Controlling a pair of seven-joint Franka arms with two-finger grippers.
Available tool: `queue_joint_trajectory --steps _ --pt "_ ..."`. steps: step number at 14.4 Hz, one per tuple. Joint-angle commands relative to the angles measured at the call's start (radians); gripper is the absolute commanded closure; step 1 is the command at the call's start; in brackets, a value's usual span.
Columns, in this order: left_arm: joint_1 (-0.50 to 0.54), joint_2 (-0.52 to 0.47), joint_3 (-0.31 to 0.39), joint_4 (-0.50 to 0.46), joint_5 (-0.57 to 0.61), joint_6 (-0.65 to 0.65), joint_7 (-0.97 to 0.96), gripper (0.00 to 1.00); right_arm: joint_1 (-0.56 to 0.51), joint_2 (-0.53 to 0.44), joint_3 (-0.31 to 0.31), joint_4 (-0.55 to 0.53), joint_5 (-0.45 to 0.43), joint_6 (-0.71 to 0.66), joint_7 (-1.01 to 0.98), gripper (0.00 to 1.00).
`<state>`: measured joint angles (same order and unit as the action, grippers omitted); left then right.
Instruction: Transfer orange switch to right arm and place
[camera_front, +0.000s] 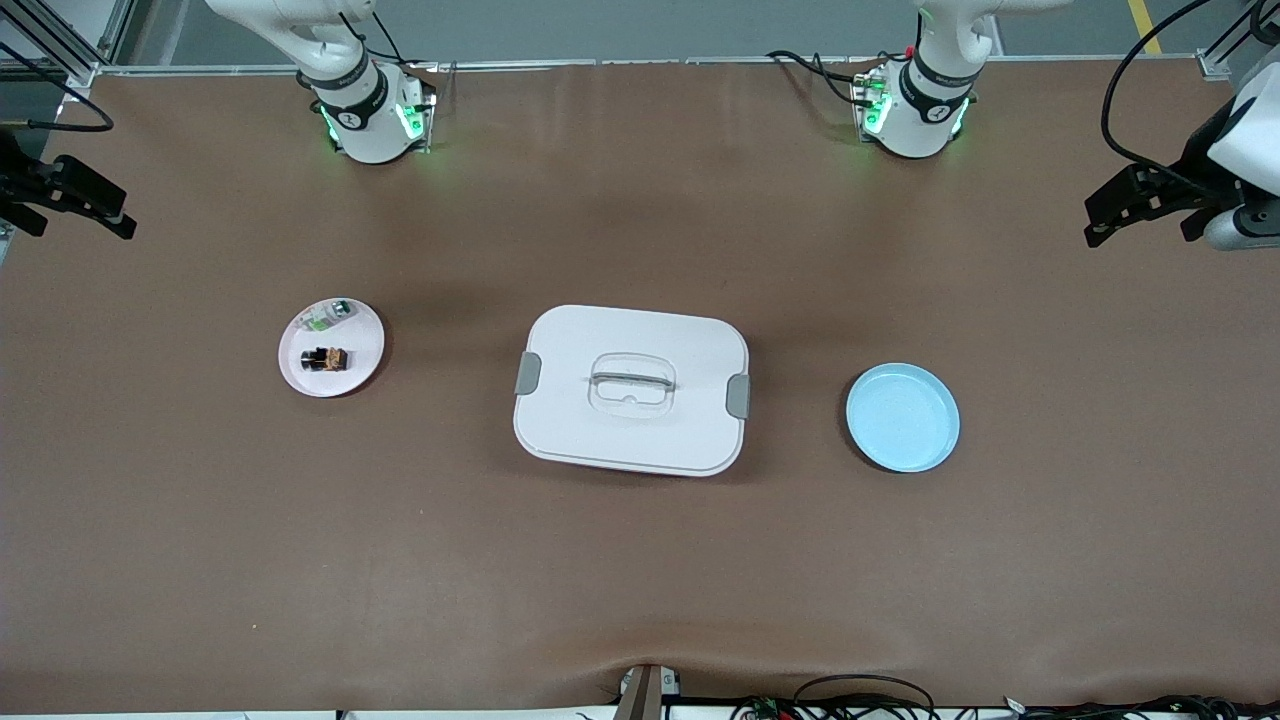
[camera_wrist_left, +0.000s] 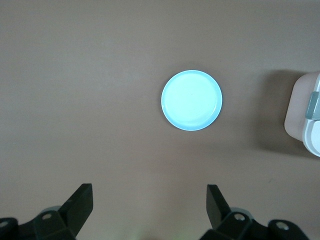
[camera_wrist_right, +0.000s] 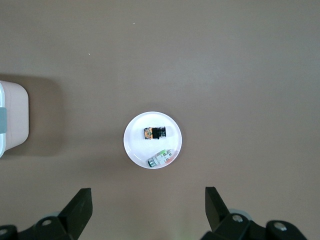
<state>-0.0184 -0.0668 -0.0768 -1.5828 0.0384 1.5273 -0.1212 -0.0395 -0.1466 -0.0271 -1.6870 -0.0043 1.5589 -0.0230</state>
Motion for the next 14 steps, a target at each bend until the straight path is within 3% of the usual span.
queue_joint_trajectory --steps 1,14 --pt "0.005 -0.014 -0.006 0.000 -0.015 -0.021 -0.001 0.00 0.003 0.010 -0.004 0.020 0.007 -0.014 -0.009 0.00" --pt "0.006 -0.011 0.003 0.026 -0.005 -0.025 0.011 0.00 0.003 0.025 -0.010 0.056 0.010 -0.034 -0.008 0.00"
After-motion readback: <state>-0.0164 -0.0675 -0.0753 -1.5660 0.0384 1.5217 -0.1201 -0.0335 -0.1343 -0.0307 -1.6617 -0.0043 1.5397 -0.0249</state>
